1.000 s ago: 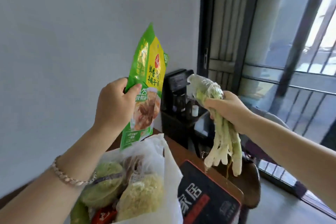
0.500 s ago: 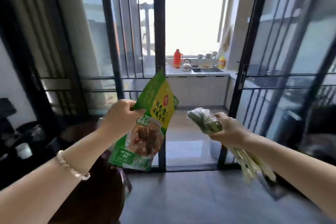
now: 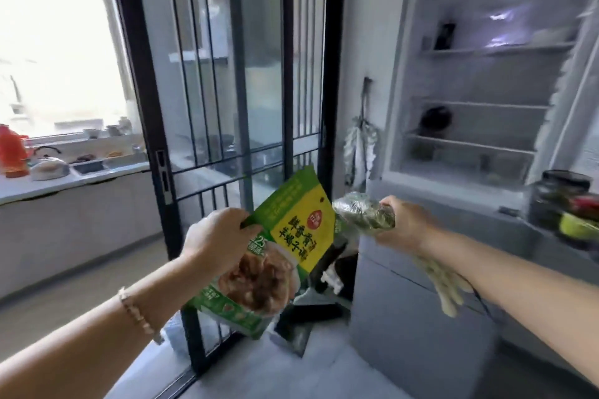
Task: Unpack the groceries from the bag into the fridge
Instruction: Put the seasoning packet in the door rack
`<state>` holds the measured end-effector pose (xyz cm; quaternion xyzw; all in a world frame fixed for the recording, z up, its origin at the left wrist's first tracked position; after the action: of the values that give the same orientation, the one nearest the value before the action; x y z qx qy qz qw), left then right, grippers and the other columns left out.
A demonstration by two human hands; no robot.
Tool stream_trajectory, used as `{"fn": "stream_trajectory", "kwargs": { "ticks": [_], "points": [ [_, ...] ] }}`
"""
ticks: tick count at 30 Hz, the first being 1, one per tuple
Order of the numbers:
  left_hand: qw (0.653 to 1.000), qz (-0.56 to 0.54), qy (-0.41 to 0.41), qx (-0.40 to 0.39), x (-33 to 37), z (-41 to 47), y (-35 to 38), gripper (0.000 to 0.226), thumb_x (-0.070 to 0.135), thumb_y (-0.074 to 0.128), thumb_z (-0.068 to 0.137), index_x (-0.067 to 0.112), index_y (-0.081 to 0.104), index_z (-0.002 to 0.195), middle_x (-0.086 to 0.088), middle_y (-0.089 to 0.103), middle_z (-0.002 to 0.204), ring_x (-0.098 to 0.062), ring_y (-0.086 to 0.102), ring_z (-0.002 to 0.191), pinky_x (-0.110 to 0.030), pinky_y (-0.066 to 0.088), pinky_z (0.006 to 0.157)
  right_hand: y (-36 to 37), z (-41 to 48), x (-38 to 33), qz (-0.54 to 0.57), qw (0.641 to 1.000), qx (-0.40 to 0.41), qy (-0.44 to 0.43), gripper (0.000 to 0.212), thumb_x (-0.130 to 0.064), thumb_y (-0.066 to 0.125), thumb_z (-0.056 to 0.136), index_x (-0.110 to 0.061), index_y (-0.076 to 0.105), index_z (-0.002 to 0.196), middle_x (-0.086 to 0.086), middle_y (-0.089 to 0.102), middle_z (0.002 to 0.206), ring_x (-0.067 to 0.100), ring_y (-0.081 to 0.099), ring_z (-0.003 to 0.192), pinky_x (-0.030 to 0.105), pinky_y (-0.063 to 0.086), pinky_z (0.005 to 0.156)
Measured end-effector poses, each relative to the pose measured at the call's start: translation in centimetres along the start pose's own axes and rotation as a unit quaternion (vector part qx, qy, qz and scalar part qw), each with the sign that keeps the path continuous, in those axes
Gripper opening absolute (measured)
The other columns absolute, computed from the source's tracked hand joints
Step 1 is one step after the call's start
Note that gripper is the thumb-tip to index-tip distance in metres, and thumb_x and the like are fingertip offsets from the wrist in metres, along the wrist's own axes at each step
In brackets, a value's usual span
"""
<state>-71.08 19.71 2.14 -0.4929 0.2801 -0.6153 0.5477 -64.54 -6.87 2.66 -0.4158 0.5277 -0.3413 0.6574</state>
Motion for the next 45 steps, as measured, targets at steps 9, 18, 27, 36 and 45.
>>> {"fn": "stream_trajectory", "kwargs": {
  "ticks": [9,18,27,36,45],
  "points": [
    [0.975,-0.022,0.218,-0.043,12.3,20.9,8.3,0.025,0.043,0.045,0.095,0.026,0.061,0.088,0.010,0.056,0.075,-0.013,0.053,0.071,-0.026,0.038,0.053,-8.7,11.5,9.6,-0.005,0.984,0.119,0.136,0.046,-0.032,0.070,0.074,-0.019,0.053,0.115,0.004,0.062,0.111,0.021,0.057,0.095,0.029,0.046,0.077],
    [0.951,-0.029,0.301,-0.064,26.6,37.4,14.6,0.025,0.041,0.044,0.097,0.021,0.060,0.096,0.004,0.063,0.085,-0.016,0.061,0.076,-0.026,0.040,0.053,-18.9,20.6,18.5,-0.068,0.957,0.218,0.181,0.062,-0.022,0.071,0.075,-0.015,0.046,0.131,0.008,0.058,0.121,0.020,0.055,0.094,0.022,0.039,0.073],
    [0.949,-0.036,0.310,-0.037,41.1,51.8,17.2,0.023,0.036,0.041,0.098,0.018,0.056,0.096,0.002,0.056,0.082,-0.017,0.054,0.072,-0.025,0.035,0.050,-30.8,35.5,26.6,-0.134,0.930,0.322,0.115,0.059,-0.022,0.074,0.071,-0.021,0.050,0.125,0.007,0.061,0.116,0.025,0.059,0.098,0.031,0.049,0.082],
    [0.931,-0.032,0.364,-0.005,49.3,63.2,18.4,0.021,0.036,0.039,0.099,0.020,0.049,0.088,0.006,0.047,0.076,-0.018,0.050,0.076,-0.028,0.039,0.061,-41.2,48.3,29.4,-0.222,0.883,0.408,0.066,0.059,-0.017,0.077,0.070,-0.020,0.056,0.125,0.006,0.063,0.121,0.026,0.058,0.108,0.028,0.042,0.082],
    [0.891,-0.053,0.449,-0.033,54.1,69.9,19.8,0.018,0.036,0.040,0.098,0.021,0.050,0.094,0.006,0.049,0.085,-0.019,0.050,0.083,-0.028,0.040,0.071,-44.6,60.9,33.6,-0.343,0.878,0.296,0.156,0.050,-0.023,0.074,0.076,-0.024,0.057,0.123,0.003,0.056,0.128,0.024,0.054,0.112,0.024,0.039,0.080]
  ]
}}
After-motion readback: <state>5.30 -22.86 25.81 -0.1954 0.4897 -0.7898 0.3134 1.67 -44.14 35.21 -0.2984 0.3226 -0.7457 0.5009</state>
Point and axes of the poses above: each hand's wrist, its own z-axis towards the middle knuckle, its own y-axis out of the palm, x = y × z, the point moved 2 cm from there along z, towards the middle knuckle
